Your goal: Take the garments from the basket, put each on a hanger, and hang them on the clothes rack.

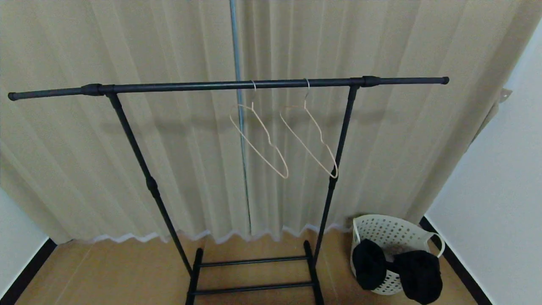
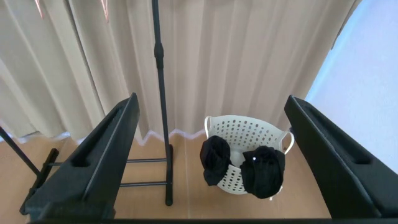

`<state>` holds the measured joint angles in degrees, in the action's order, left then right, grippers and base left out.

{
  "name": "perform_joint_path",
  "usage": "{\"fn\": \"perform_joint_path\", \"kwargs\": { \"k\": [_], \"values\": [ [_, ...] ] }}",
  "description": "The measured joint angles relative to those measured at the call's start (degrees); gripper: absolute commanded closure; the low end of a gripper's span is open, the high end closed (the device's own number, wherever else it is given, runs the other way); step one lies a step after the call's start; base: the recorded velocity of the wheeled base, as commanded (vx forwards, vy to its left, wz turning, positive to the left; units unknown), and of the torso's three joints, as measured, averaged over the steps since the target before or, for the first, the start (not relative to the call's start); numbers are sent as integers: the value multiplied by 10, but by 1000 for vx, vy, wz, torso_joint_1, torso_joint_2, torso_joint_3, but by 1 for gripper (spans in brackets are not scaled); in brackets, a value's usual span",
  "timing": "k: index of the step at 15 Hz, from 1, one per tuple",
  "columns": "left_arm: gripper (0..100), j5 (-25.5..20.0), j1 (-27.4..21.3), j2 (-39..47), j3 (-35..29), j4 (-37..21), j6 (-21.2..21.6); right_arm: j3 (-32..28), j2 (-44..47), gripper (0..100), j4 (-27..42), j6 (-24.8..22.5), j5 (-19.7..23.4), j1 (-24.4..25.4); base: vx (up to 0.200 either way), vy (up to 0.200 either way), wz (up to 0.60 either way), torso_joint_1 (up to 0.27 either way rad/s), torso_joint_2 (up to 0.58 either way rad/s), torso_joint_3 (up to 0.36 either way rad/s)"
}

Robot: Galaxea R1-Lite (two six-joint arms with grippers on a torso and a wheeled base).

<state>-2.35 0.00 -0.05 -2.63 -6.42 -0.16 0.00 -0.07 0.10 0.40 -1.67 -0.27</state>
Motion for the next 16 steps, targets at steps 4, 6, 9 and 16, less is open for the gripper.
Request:
{"fn": "perform_joint_path", "kwargs": {
  "k": [4,6,9,16],
  "values": [
    [0,0,0,0,0,0,0,0,0,0,0,-2,3,0,0,0,0,0,0,0],
    [0,-2,0,0,0,0,3,0,0,0,-1,-2,3,0,0,0,0,0,0,0],
    [0,-3,0,0,0,0,3,0,0,0,-1,-2,3,0,0,0,0,-68,145,83],
    [0,0,0,0,1,0,4,0,0,0,-1,-4,3,0,0,0,0,-162,385,212]
  ]
}}
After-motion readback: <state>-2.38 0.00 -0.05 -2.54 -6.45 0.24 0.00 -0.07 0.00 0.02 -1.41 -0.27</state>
